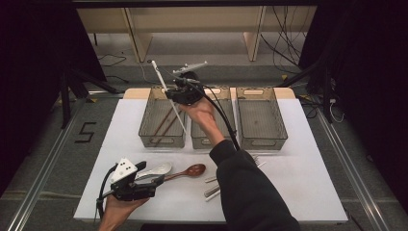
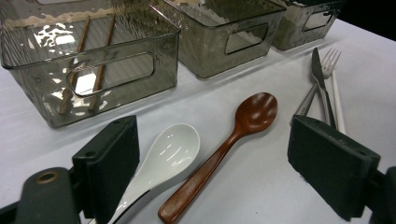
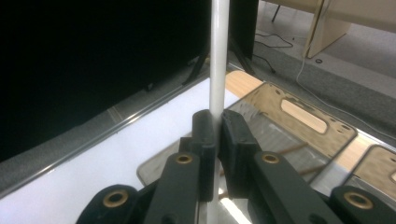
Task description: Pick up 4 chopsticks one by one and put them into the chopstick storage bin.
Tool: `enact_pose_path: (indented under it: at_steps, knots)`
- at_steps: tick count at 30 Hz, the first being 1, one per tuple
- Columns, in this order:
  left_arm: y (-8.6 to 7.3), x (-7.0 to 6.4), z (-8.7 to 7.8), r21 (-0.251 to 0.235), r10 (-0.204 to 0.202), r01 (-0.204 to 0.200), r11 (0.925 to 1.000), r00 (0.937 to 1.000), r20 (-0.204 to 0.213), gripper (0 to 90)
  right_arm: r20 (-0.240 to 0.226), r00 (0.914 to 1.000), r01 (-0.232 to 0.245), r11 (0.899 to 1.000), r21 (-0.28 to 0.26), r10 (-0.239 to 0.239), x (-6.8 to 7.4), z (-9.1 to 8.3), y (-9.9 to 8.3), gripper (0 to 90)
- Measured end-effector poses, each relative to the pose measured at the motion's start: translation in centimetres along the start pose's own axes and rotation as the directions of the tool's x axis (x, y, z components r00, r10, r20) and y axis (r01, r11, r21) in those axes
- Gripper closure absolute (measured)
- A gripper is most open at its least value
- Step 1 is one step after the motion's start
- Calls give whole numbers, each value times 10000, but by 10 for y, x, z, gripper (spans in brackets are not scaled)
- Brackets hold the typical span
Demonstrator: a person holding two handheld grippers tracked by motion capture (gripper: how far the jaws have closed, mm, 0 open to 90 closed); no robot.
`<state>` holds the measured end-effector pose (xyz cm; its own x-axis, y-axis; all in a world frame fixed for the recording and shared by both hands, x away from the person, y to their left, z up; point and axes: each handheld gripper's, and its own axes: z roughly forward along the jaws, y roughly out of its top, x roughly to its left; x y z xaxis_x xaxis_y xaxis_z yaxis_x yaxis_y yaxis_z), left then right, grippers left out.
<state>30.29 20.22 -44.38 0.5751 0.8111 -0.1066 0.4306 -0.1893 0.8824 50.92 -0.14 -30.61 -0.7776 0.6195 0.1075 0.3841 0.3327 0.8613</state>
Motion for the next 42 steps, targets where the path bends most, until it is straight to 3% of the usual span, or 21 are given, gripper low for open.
enact_pose_path:
  at_steps: [11, 24, 42]
  knots:
    - [0, 0, 0, -28, 81, -81, 10000, 10000, -32, 163, 334, 9980, -537, 9985, -131, 541, -6, 25, 2, 850]
    - [0, 0, 0, -40, 45, -45, 10000, 10000, -9, 163, 637, 9930, -1002, 9950, 45, 997, -12, 49, -11, 850]
    - [0, -1, 1, -1, 81, -81, 10000, 10000, 9, 163, 846, 9836, -1619, 9865, 226, 1595, -18, 60, -34, 848]
